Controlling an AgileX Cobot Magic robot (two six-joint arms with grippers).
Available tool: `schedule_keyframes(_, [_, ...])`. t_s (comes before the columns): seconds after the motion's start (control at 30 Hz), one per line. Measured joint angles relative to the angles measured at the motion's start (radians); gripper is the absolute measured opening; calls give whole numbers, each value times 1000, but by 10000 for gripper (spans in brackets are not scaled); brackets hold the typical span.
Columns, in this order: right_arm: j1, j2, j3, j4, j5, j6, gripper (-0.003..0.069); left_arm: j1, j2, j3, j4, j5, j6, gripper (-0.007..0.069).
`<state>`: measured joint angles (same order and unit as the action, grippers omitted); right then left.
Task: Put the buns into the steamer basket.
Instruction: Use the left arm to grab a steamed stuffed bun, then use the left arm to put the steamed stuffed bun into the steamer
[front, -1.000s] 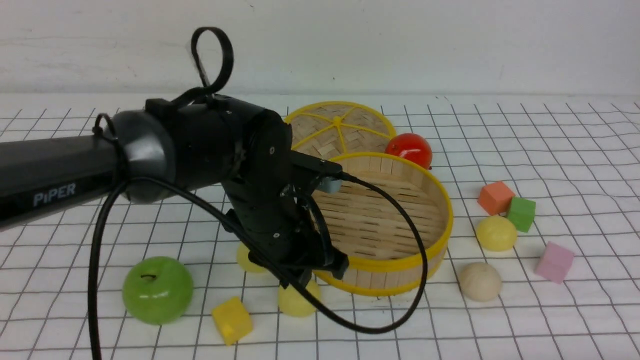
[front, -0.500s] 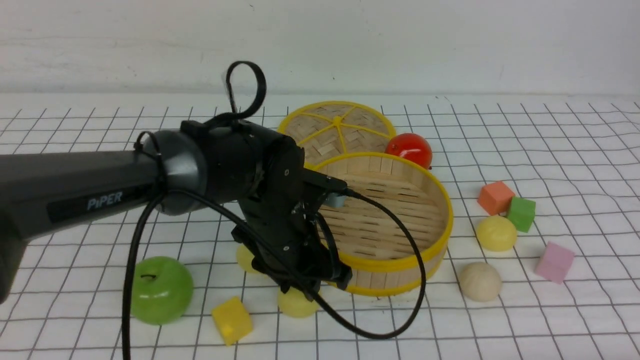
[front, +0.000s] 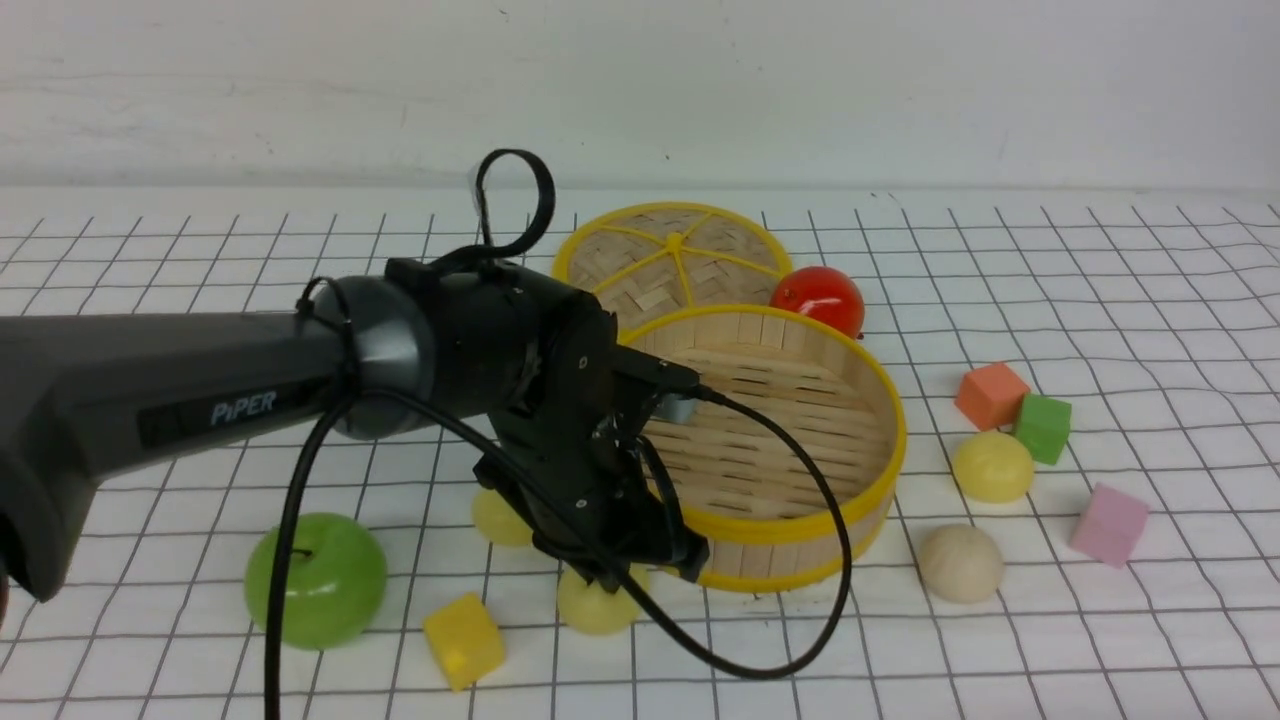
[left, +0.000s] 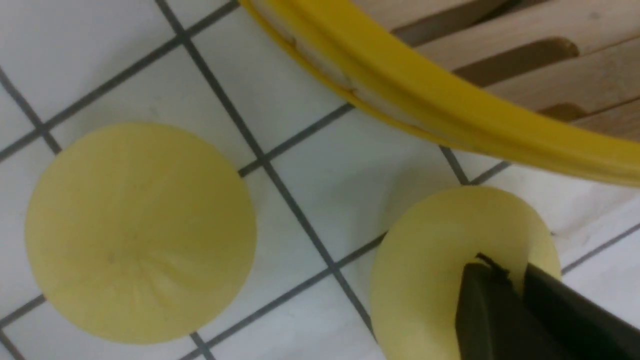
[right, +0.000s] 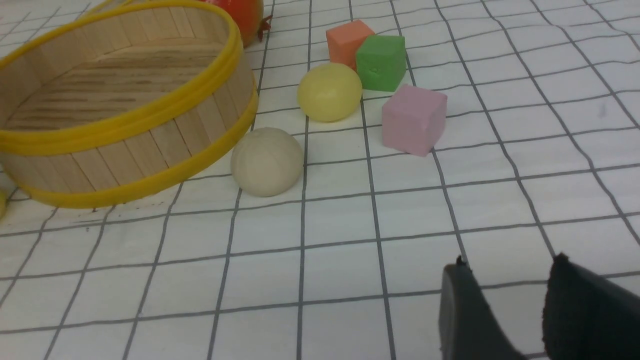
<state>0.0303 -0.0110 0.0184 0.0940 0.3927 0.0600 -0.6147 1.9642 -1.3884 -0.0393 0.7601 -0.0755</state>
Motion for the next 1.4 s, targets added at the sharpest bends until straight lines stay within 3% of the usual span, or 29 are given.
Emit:
schedule_keyframes(0.37, [0, 0, 0, 0, 0, 0, 239, 0, -128, 1, -18, 115, -42, -13])
schedule_keyframes(0.57, [0, 0, 0, 0, 0, 0, 239, -1, -241, -40, -83, 54, -4, -13])
schedule_keyframes(0.9, [0, 0, 0, 0, 0, 0, 239, -1, 11, -238, -89, -85, 52, -3])
schedule_keyframes(1.0, [0, 0, 0, 0, 0, 0, 239, -1, 90, -292, -70, -68, 52, 41])
schedule_keyframes(1.17, [0, 0, 0, 1, 0, 0, 239, -1, 151, -349, -58, -6, 52, 181])
schedule_keyframes(1.3, [0, 0, 0, 1, 0, 0, 239, -1, 139, -420, -55, 92, 22, 365])
schedule_keyframes(1.4, [0, 0, 0, 1, 0, 0, 239, -1, 80, -455, -41, 181, -3, 415])
